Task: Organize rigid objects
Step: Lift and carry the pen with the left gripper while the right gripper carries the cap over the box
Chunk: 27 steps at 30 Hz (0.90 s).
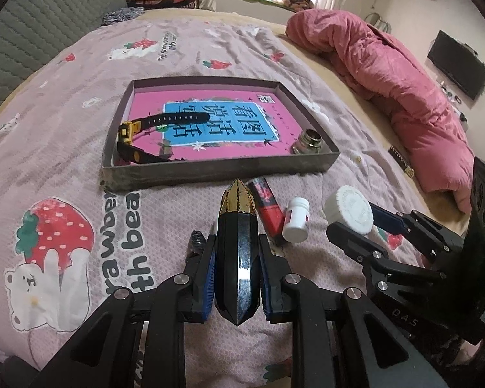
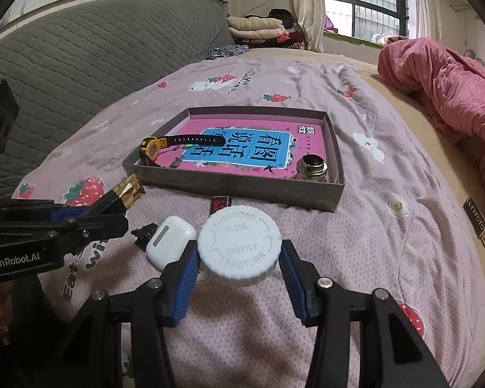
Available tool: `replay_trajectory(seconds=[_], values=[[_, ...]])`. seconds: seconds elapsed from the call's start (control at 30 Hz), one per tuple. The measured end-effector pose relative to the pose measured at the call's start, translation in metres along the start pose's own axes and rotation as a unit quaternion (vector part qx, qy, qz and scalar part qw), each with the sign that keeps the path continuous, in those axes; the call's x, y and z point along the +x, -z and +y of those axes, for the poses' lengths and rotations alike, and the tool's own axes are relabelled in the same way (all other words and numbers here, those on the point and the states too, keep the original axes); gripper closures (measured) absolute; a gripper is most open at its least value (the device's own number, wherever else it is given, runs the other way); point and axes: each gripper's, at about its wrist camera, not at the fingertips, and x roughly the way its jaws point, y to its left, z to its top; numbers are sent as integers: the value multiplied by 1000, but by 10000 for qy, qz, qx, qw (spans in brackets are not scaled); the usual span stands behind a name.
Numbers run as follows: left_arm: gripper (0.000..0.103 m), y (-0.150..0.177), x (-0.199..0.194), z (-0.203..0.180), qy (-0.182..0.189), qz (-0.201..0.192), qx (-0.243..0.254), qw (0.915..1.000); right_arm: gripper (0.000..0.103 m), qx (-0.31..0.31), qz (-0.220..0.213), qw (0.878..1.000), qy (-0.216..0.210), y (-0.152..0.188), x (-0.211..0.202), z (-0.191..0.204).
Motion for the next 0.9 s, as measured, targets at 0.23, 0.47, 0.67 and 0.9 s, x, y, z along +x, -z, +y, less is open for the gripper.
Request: replay_trajectory(seconds=[0.23,0.47,0.67,0.9], values=[[80,-4,-3,3,-32,-119,-34,9999,53,27,-67,10000,-26,-7,-1,1],[80,-9,-3,6,-30,-184,-121,9998,53,18,-105,9999,-29,-13,1,2],[80,-16,-4,11,-40,-273,-208,9994,53,23,-150,9999,9,-19,3,1],[80,-25,-2,18,-44,-310,-332,9990,53,13,-183,9998,44,-25,5,4]])
